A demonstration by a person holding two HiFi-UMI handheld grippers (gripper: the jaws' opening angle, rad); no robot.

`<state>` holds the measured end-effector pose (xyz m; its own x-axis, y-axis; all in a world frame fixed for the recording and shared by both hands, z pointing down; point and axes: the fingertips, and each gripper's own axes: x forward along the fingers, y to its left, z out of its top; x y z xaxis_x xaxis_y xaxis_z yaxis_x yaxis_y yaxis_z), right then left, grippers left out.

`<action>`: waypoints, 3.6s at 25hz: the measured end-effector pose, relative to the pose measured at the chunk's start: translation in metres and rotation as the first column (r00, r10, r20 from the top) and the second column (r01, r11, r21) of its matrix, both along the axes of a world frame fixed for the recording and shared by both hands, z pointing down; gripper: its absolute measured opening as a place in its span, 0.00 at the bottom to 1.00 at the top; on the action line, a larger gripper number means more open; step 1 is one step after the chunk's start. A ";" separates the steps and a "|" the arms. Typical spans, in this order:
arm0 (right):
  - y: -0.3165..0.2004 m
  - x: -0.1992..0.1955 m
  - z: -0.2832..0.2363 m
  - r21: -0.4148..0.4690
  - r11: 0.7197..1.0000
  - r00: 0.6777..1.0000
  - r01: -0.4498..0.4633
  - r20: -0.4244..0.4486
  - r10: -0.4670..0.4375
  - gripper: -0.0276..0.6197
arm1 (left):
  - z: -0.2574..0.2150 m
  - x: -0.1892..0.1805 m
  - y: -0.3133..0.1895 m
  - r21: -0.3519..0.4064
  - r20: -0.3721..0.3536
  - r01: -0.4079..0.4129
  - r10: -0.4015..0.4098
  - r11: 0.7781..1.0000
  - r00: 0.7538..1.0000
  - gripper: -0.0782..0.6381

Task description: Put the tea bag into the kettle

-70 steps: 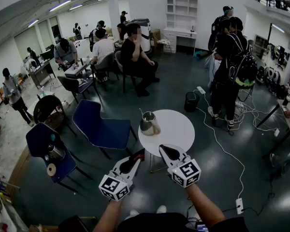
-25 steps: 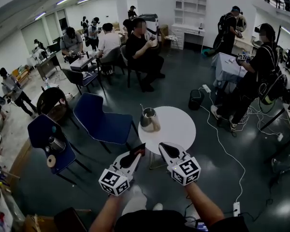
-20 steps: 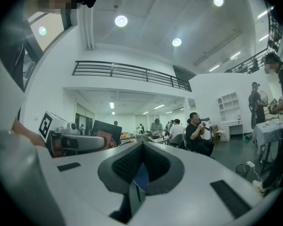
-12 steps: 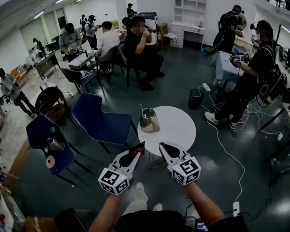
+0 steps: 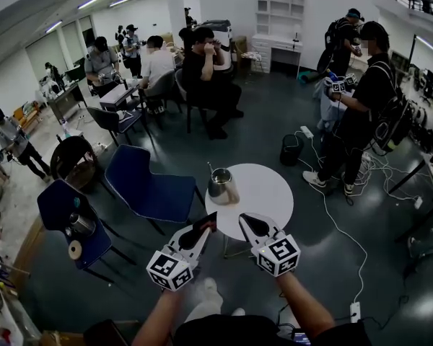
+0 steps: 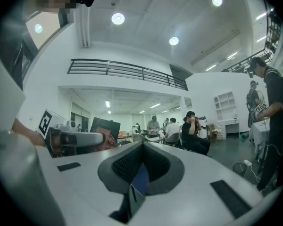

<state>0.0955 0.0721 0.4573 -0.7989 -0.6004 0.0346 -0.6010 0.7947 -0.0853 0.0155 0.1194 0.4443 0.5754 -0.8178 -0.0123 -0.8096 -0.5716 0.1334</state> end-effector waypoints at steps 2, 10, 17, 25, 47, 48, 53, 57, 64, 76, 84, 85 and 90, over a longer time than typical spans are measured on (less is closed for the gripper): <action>-0.008 -0.002 0.000 -0.003 1.000 1.000 -0.006 0.000 0.006 0.07 | 0.000 -0.001 -0.009 -0.005 -0.005 -0.008 0.008 1.000 1.000 0.16; -0.045 -0.006 0.005 -0.012 1.000 1.000 -0.018 -0.009 0.018 0.07 | 0.003 -0.005 -0.050 -0.014 -0.001 -0.022 0.022 1.000 1.000 0.16; -0.089 -0.010 0.007 -0.010 0.999 0.999 -0.040 -0.017 0.040 0.07 | 0.006 -0.015 -0.094 -0.014 0.002 -0.032 0.032 0.999 0.999 0.16; -0.135 -0.023 0.002 -0.016 0.998 0.997 -0.069 -0.028 0.068 0.07 | 0.002 -0.031 -0.143 -0.024 0.002 -0.055 0.055 0.998 0.998 0.16; -0.231 -0.087 0.007 -0.041 0.989 0.987 -0.139 -0.085 0.135 0.07 | 0.016 -0.108 -0.248 -0.066 -0.062 -0.098 0.094 0.993 0.994 0.16; -0.236 -0.093 0.009 -0.043 0.988 0.986 -0.146 -0.089 0.142 0.07 | 0.018 -0.114 -0.253 -0.066 -0.062 -0.104 0.100 0.992 0.993 0.16; -0.250 -0.117 0.019 -0.056 0.985 0.982 -0.165 -0.105 0.159 0.07 | 0.025 -0.133 -0.267 -0.065 -0.059 -0.135 0.131 0.989 0.990 0.16; -0.263 -0.131 0.020 -0.061 0.982 0.979 -0.180 -0.108 0.173 0.07 | 0.027 -0.145 -0.280 -0.072 -0.054 -0.163 0.160 0.984 0.986 0.16; -0.270 -0.144 0.028 -0.064 0.979 0.976 -0.192 -0.116 0.184 0.07 | 0.034 -0.157 -0.287 -0.073 -0.049 -0.181 0.177 0.981 0.983 0.16; -0.265 -0.164 0.029 -0.053 0.991 0.984 -0.122 -0.138 0.113 0.07 | 0.036 -0.168 -0.284 -0.074 -0.046 -0.174 0.171 0.982 0.984 0.16; -0.273 -0.160 0.031 -0.059 0.997 0.989 -0.040 -0.142 0.031 0.07 | 0.040 -0.157 -0.293 -0.077 -0.053 -0.144 0.141 0.987 0.989 0.16; -0.277 -0.160 0.032 -0.062 0.998 0.990 -0.027 -0.138 0.018 0.07 | 0.040 -0.155 -0.296 -0.076 -0.056 -0.139 0.135 0.987 0.989 0.16; -0.286 -0.172 0.024 -0.070 0.995 0.991 0.067 -0.109 -0.074 0.07 | 0.038 -0.151 -0.305 -0.074 -0.049 -0.116 0.112 0.991 0.992 0.16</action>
